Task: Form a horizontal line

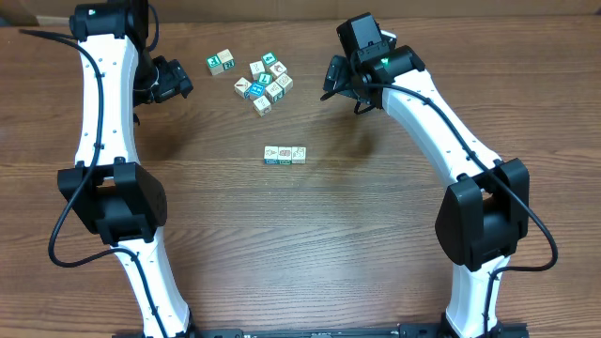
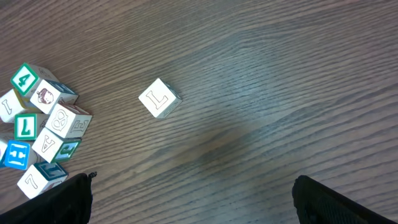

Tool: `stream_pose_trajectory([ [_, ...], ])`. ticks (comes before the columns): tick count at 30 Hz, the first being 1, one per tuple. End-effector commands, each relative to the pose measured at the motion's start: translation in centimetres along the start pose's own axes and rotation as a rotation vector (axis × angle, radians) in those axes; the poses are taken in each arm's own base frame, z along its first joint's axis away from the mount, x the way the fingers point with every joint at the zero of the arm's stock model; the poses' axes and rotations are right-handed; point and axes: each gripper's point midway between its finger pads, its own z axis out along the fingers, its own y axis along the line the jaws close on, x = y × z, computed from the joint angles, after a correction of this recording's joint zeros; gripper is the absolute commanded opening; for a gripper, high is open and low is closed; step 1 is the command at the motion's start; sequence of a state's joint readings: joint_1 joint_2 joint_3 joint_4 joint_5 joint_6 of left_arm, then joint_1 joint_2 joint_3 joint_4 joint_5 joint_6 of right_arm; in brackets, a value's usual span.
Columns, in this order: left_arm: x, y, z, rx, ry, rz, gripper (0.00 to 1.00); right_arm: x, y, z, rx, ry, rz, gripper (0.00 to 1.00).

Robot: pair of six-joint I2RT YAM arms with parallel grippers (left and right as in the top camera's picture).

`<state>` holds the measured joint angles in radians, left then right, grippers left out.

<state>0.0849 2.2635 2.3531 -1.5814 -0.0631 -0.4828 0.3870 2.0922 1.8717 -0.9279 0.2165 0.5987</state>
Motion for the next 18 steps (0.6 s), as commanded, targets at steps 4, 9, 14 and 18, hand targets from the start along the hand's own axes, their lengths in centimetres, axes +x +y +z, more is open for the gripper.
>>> stream_pose_trajectory([
  [4, 0.1, -0.3, -0.1, 0.004, -0.004, 0.003, 1.0, -0.7, 0.8, -0.1, -0.027, -0.036, -0.141, 1.0],
  [9, 0.1, -0.3, -0.1, 0.004, -0.004, 0.003, 1.0, -1.3, 1.3, -0.1, -0.041, -0.062, -0.196, 1.0],
  [14, 0.1, -0.3, -0.1, 0.004, -0.004, 0.002, 0.99, -1.8, 1.8, 0.1, -0.057, -0.086, -0.191, 1.0],
  [18, 0.1, -0.3, -0.1, 0.005, -0.004, 0.003, 1.0, -1.8, 2.3, 2.1, -0.062, -0.093, -0.201, 1.0],
])
